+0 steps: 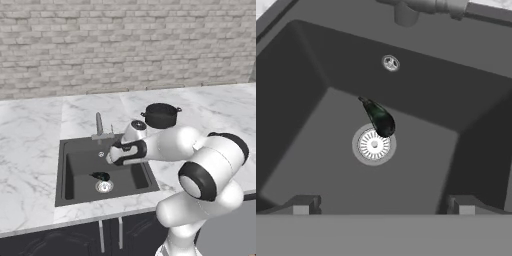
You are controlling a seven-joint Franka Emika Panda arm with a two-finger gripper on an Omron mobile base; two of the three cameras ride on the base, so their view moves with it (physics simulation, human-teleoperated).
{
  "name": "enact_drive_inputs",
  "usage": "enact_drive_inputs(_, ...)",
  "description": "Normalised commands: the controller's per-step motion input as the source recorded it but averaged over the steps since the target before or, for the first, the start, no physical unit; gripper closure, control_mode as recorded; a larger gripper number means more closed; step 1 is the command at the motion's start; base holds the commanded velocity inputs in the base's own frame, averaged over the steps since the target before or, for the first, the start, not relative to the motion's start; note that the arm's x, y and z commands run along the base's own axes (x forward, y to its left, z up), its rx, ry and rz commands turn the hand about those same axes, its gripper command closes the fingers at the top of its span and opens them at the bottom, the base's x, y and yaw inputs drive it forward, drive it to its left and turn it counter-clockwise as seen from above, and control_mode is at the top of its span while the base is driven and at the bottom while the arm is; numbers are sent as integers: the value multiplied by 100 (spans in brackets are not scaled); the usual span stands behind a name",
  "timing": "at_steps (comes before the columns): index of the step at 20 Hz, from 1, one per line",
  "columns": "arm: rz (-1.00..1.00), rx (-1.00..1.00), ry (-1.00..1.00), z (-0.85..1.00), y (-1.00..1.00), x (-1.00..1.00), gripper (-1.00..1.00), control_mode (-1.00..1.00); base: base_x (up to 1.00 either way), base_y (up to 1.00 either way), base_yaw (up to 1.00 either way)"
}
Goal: Turn on the sink faucet. Then move the eggplant from the counter to the sink. Turn off the sink. Move the vegetable from the sink to the pot next to the stove. Finally move the pot to the front center burner.
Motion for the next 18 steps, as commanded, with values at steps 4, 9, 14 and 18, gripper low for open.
enact_drive_inputs(4,2,-2,0,-27,37,0,-100,-100,0,0,0)
enact_drive_inputs(9,2,-1,0,-26,28,0,-100,-100,0,0,0)
enact_drive_inputs(14,0,-1,-1,-20,6,0,-100,-100,0,0,0)
enact_drive_inputs(18,0,0,-3,-14,0,0,-100,-100,0,0,0)
